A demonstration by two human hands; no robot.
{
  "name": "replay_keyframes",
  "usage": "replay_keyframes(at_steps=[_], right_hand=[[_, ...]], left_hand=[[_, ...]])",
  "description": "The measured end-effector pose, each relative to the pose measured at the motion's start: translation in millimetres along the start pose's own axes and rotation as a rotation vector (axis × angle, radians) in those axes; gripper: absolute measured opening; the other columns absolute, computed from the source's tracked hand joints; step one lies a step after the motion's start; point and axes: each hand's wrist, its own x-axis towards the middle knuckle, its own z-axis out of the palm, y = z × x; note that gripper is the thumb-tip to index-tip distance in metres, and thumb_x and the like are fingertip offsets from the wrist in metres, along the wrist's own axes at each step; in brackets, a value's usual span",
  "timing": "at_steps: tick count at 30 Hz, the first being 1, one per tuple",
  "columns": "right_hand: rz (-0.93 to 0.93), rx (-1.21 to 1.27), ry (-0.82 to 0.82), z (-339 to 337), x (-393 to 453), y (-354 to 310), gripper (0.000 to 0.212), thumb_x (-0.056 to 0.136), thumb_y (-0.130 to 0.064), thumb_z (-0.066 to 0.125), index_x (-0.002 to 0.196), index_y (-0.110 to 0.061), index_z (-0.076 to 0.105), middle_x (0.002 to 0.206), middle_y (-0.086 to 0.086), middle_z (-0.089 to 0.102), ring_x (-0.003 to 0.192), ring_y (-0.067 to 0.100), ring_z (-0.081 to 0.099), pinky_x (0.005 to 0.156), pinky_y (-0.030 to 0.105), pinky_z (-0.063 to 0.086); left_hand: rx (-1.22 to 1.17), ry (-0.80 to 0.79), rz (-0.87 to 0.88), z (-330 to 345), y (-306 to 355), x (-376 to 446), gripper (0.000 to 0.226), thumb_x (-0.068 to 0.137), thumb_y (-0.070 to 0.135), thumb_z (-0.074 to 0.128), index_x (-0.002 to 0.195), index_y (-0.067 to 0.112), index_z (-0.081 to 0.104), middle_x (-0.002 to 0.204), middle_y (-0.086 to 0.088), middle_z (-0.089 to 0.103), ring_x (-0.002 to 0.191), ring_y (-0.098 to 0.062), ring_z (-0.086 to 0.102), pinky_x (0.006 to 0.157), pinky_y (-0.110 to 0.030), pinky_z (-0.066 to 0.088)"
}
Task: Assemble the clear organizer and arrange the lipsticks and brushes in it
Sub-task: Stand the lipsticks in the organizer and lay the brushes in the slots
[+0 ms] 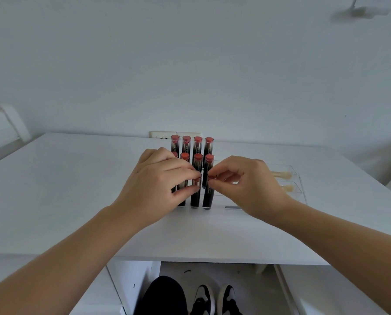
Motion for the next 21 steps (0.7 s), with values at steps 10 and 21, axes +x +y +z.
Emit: replay_keyframes(at_steps=[10,21], right_hand=[[-0.016,-0.002,-0.002,2.1,-0.9,-1.3,0.011,0.086,-0.010,0.077,0.094,-0.017,0.078,0.089,-0.009,0.074,0.083,0.004,0.071,0.082,0.027,0.058],[-0.032,-0.089,-0.013,3.9,0.3,-3.7,0.010,0.088,-0.016,0.074,0.093,-0.023,0.079,0.087,-0.012,0.075,0.076,0.003,0.069,0.075,0.029,0.056]], left_hand=[[0.010,0.005,0.001,1.3,-0.4,-0.5,0.015,0.081,0.024,0.084,0.095,0.021,0.081,0.097,0.010,0.077,0.090,-0.018,0.055,0.086,-0.029,0.032],[0.033,0.005,-0.038,3.0,-1.2,-2.6,0.018,0.083,0.031,0.077,0.096,0.020,0.080,0.095,0.010,0.076,0.089,-0.021,0.060,0.086,-0.032,0.037]])
